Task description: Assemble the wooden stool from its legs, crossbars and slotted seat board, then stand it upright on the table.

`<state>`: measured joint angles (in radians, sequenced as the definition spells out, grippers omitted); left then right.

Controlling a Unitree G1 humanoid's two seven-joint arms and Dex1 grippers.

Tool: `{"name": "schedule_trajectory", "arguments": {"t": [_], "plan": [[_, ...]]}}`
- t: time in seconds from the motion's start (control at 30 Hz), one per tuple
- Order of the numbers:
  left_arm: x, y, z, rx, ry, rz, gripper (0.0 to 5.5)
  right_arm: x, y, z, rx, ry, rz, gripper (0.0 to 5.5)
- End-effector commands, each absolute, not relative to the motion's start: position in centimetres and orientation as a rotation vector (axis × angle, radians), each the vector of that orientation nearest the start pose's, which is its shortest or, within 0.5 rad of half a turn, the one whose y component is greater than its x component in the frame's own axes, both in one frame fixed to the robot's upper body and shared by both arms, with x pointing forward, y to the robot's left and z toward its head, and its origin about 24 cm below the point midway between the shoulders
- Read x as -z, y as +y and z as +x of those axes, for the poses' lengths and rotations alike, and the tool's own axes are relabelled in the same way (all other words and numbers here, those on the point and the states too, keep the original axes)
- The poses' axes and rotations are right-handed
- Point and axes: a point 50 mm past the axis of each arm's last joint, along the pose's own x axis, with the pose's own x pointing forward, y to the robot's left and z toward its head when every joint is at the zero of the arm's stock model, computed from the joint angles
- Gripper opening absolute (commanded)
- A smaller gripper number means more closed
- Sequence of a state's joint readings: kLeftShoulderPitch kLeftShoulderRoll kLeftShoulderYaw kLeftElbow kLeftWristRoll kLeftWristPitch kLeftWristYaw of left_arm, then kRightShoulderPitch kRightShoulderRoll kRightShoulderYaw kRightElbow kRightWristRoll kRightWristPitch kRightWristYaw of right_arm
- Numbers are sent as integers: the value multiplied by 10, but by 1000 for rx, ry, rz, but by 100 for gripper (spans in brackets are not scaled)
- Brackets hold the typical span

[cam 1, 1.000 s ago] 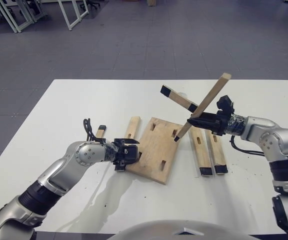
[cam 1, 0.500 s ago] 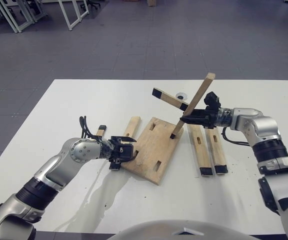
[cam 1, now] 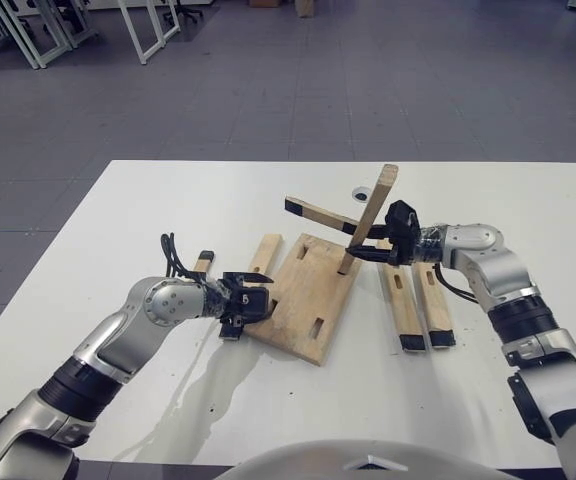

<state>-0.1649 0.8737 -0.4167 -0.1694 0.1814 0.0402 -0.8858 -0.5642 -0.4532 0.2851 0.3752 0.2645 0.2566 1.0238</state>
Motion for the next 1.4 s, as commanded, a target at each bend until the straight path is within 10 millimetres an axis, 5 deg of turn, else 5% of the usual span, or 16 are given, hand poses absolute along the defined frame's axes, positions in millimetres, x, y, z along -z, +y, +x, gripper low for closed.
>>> {"name": "schedule_trajectory", "arguments": {"t": [0.03, 0.23, 0.37, 0.6, 0.73, 0.83, 0.9, 1.03, 1.27, 1.33, 1.4], "plan": [[-43, 186, 222, 1248, 485, 1039, 302, -47, -157, 314, -1058, 559, -141, 203], [-42, 183, 224, 1246, 477, 1025, 302, -83, -160, 334, -1125, 551, -66, 202], [-42, 181, 224, 1240, 470, 1021, 302, -90, -158, 337, -1142, 517, -72, 202], [-41, 181, 224, 1228, 470, 1012, 302, -107, -156, 329, -1201, 421, -47, 347], [-40, 182, 224, 1223, 477, 1012, 302, -101, -183, 312, -1176, 533, -158, 423], [-39, 182, 223, 1220, 478, 1009, 302, -110, -208, 304, -1086, 536, -209, 429], [-38, 182, 222, 1218, 479, 1007, 302, -128, -219, 308, -991, 450, -199, 429], [-37, 181, 220, 1218, 479, 998, 302, -195, -227, 335, -715, 120, -136, 429], [-37, 180, 221, 1222, 477, 998, 302, -319, -154, 337, -768, -410, 142, 429], [-37, 179, 221, 1223, 477, 998, 302, -336, -141, 333, -797, -458, 157, 429], [-37, 178, 222, 1225, 475, 998, 302, -326, -136, 336, -795, -396, 133, 429]]}}
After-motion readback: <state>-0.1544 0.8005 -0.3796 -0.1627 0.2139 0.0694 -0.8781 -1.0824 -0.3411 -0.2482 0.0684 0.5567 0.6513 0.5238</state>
